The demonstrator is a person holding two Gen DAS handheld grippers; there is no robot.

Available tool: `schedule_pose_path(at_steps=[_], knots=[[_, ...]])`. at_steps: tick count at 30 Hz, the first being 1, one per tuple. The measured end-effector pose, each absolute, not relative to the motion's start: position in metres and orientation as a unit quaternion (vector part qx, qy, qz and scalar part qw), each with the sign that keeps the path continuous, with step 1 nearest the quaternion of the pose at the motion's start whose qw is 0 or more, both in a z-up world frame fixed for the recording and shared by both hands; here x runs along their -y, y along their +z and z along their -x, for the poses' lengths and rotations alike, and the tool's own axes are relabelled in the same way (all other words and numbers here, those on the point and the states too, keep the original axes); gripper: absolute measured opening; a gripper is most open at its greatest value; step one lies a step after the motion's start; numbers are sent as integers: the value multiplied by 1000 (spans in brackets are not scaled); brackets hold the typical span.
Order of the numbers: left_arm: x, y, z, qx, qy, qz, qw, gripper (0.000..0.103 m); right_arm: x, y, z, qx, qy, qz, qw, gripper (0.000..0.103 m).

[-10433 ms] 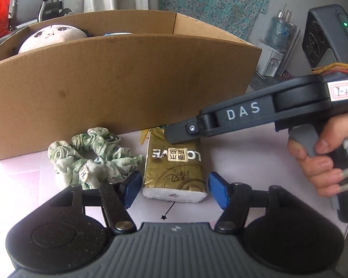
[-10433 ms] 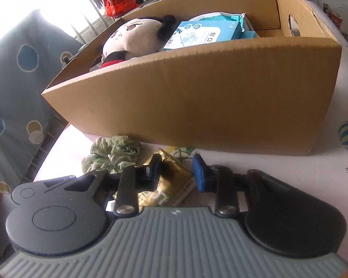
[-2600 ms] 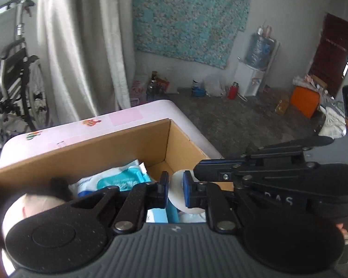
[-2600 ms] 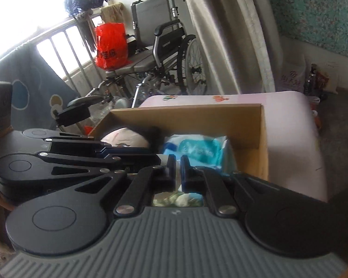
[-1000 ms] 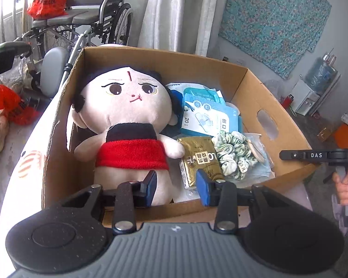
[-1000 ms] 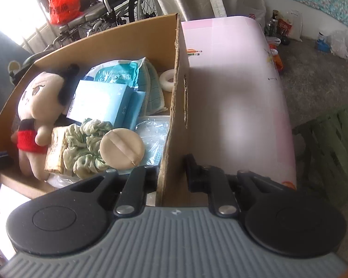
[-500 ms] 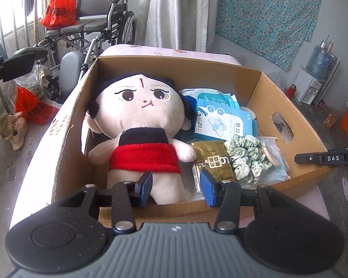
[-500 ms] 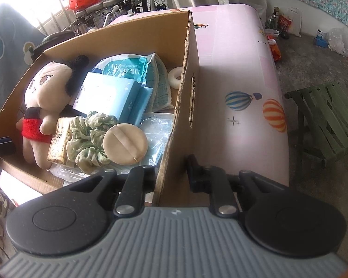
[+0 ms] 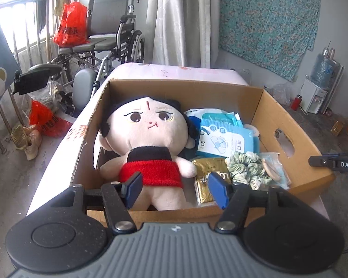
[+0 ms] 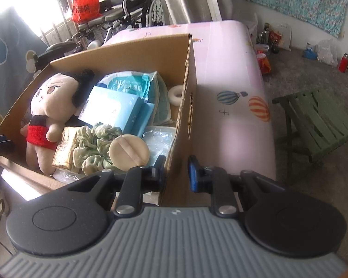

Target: Organize soft objects

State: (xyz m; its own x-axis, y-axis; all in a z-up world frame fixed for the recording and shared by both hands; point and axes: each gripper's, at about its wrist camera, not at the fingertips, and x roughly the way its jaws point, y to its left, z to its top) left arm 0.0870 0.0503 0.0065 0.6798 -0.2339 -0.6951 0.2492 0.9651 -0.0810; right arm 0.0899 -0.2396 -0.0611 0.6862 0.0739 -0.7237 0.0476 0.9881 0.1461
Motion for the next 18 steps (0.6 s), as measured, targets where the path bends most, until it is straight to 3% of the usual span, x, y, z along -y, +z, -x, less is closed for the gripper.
schedule_pose_path(at_steps=[9, 18], knots=[[-35, 29, -79, -329, -115, -13, 937, 77, 224, 0, -27, -259, -49, -122, 957, 20], [-31, 31, -61, -315, -111, -12, 943, 82, 194, -5, -3, -242, -61, -149, 957, 21]])
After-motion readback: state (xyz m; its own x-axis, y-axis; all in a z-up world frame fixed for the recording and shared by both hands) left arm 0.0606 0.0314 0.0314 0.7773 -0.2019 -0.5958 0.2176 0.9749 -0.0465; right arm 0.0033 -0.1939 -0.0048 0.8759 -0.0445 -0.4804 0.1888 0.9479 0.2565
